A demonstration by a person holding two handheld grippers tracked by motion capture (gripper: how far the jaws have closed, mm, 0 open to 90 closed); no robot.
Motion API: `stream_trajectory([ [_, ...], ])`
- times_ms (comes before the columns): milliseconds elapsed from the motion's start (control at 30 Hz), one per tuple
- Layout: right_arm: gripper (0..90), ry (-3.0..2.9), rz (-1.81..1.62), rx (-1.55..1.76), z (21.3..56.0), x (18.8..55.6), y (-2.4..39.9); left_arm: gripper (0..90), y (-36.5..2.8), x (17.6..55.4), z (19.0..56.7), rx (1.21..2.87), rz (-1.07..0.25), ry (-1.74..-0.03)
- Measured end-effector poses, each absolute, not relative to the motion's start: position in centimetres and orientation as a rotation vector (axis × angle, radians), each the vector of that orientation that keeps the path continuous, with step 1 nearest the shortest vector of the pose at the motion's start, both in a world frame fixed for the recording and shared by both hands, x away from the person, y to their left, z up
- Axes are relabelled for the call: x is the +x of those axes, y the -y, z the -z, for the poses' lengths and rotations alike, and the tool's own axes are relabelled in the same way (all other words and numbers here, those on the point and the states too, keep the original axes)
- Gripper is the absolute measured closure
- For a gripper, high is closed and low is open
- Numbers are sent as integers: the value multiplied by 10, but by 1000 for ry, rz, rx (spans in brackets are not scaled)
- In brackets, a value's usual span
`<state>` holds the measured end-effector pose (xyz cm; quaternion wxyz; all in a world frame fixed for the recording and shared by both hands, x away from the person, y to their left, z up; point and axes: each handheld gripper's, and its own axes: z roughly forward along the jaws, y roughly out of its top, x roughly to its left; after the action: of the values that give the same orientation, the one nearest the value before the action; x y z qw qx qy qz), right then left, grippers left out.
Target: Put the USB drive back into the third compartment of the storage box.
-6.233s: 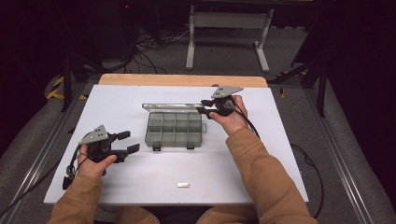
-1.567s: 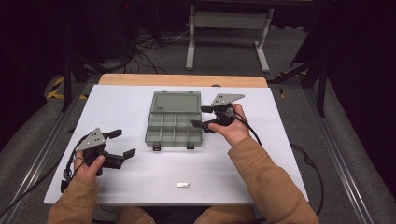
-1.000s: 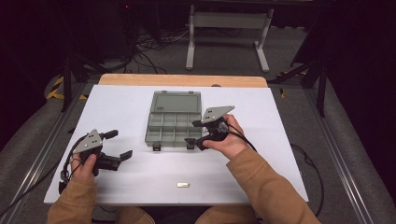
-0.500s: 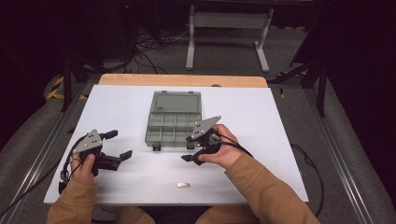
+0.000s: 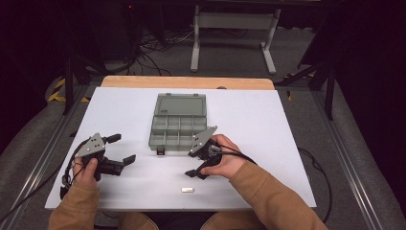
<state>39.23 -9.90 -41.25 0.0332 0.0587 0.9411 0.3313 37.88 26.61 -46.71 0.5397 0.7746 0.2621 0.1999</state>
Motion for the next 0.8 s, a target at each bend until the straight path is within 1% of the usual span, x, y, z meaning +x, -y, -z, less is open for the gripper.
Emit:
stream_trajectory([
  [500, 338, -2993, -925, 118, 427, 383, 91, 19, -266, 378, 468, 1844, -472, -622],
  [633, 370, -3016, -928, 103, 430, 381, 89, 20, -266, 378, 467, 1845, -473, -624],
  [667, 391, -3028, -918, 88, 431, 379, 88, 20, -266, 378, 467, 1842, -468, -627],
  [800, 400, -3037, -894, 89, 435, 375, 86, 20, -266, 378, 468, 1846, -471, -624],
])
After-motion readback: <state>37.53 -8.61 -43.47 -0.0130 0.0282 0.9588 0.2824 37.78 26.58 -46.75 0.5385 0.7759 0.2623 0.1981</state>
